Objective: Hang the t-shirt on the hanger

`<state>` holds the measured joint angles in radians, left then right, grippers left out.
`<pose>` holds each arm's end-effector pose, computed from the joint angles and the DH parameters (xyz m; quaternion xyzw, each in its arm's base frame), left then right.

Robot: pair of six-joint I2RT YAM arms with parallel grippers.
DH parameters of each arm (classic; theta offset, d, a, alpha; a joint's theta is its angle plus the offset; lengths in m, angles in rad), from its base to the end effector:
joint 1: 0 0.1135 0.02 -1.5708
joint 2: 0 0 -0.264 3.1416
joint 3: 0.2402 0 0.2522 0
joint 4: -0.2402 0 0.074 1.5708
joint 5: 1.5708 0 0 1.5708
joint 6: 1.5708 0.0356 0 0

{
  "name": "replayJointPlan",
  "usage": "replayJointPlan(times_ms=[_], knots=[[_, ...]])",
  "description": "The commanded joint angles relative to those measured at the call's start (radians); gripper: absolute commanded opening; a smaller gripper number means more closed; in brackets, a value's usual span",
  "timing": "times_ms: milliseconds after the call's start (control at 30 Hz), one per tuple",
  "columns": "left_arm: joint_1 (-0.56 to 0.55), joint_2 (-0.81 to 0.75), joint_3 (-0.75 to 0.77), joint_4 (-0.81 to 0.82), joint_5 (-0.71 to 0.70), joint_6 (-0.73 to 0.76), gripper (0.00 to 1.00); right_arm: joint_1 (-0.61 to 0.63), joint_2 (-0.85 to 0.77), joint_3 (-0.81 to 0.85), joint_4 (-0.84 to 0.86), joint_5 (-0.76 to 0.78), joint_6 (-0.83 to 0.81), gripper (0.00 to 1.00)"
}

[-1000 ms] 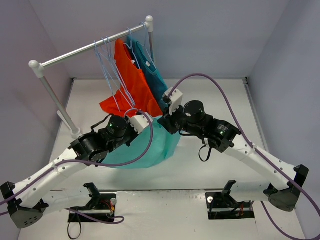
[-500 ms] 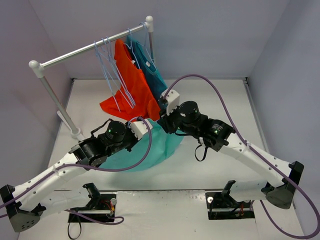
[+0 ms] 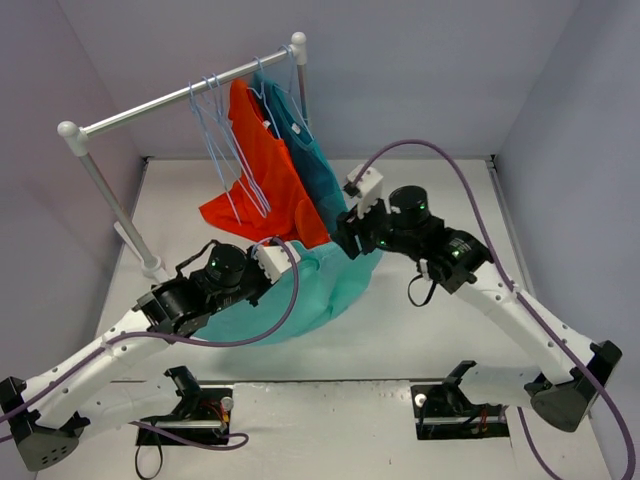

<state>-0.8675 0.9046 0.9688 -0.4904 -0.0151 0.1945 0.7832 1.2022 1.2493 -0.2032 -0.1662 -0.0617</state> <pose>0.1280 -0.1501 0.3513 0.4222 0.7269 -0.1728 0.5133 0.1904 0.1979 0.4143 -0.3597 0.6688 0.2876 0.5836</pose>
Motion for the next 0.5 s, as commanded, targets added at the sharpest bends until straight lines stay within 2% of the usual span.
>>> replayJointPlan(times_ms=[0,67,267,467], knots=[[0.018,-0.021,0.067,0.010,0.070,0.050,0.00,-0.138,-0.067,-0.018,-0.006,-0.246,-0.138,0.53],[0.024,-0.023,0.077,-0.004,0.095,0.066,0.00,-0.145,-0.078,-0.031,-0.010,-0.300,-0.210,0.58],[0.039,-0.006,0.123,-0.038,0.138,0.103,0.00,-0.145,-0.011,-0.018,-0.095,-0.453,-0.328,0.63],[0.047,0.025,0.181,-0.071,0.194,0.142,0.00,-0.143,0.020,-0.017,-0.142,-0.448,-0.381,0.63]])
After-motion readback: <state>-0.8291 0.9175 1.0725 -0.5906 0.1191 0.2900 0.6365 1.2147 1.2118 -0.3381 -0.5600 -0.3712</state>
